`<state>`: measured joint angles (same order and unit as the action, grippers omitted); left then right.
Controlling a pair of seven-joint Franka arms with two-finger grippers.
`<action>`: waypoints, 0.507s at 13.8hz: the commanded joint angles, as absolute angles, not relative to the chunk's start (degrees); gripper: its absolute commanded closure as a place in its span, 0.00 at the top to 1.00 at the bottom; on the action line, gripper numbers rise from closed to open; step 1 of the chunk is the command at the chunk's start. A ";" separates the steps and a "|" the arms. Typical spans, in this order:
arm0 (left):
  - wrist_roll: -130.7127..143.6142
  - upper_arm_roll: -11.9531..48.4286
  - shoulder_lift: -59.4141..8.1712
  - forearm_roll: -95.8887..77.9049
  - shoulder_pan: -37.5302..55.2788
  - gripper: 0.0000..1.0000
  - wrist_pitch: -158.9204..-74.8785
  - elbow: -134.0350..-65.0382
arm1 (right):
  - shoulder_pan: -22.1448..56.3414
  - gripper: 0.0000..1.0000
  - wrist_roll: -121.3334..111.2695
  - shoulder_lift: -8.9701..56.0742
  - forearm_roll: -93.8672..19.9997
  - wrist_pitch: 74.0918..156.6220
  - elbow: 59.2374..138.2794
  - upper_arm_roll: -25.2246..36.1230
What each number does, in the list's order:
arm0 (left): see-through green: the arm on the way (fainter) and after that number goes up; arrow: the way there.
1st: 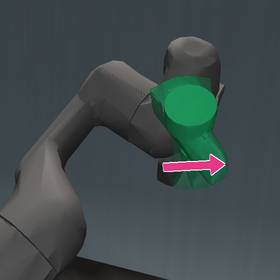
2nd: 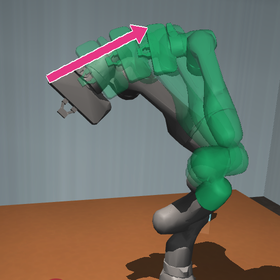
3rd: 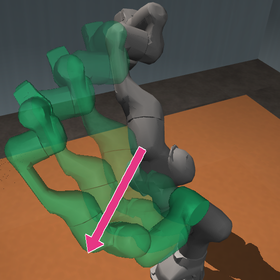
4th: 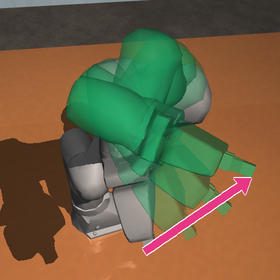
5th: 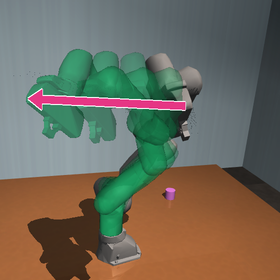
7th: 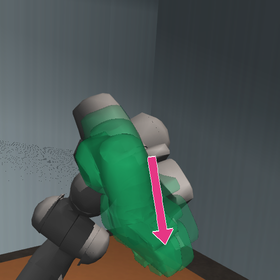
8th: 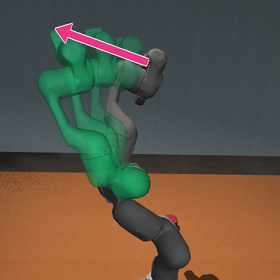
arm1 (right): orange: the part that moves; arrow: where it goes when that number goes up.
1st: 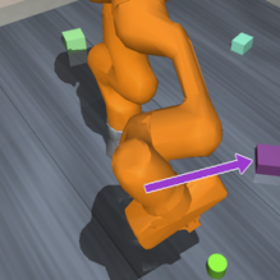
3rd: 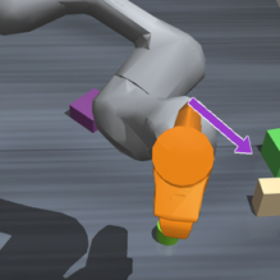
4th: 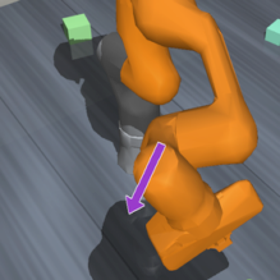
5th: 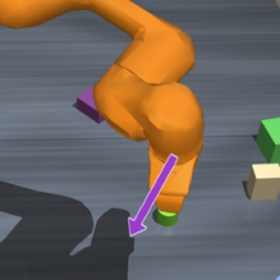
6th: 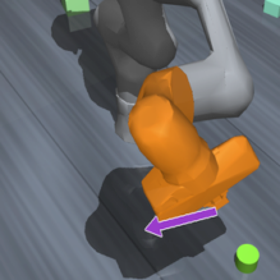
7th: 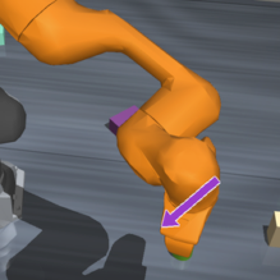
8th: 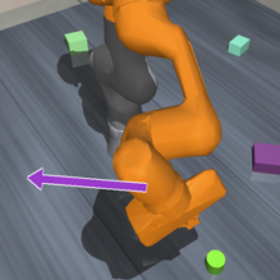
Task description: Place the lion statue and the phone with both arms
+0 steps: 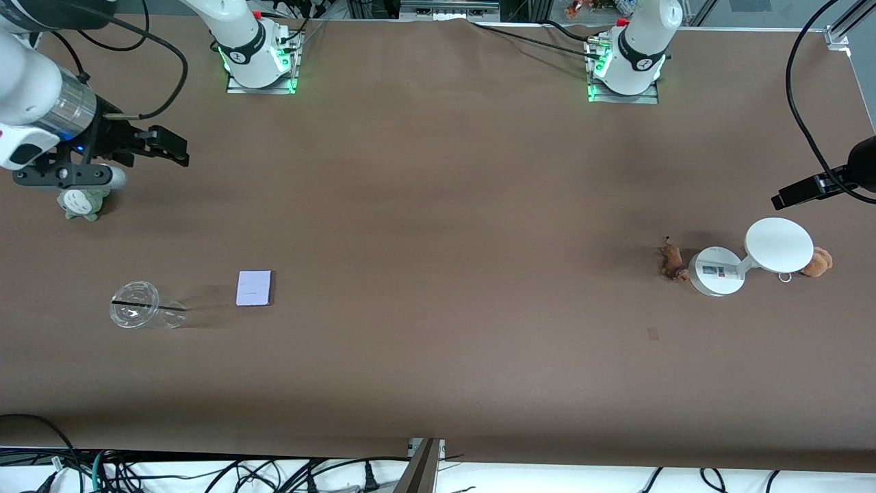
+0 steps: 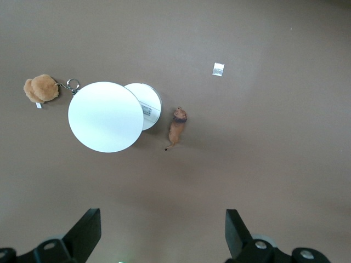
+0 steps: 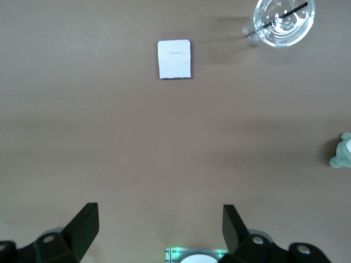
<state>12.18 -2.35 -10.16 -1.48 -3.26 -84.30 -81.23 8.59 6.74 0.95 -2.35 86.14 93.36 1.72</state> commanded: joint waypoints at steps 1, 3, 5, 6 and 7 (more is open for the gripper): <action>10.90 -2.37 -10.46 -4.39 -3.87 1.00 -83.23 -80.16 | 8.17 1.00 5.80 2.11 -2.81 81.83 88.77 1.67; 10.90 -2.46 -10.46 -4.48 -3.87 1.00 -83.23 -80.16 | 8.17 1.00 5.36 2.46 -2.81 81.83 88.77 1.76; 10.90 -2.55 -10.46 -4.48 -3.87 1.00 -83.23 -80.16 | 8.17 1.00 5.36 2.55 -2.72 82.00 88.68 1.67; 10.90 -2.55 -10.46 -4.48 -3.87 1.00 -83.23 -80.16 | 8.17 1.00 5.27 2.64 -2.64 82.09 88.68 1.67; 10.90 -2.46 -10.46 -4.48 -3.87 1.00 -83.23 -80.16 | 8.09 1.00 5.19 2.64 -2.64 82.09 88.59 1.67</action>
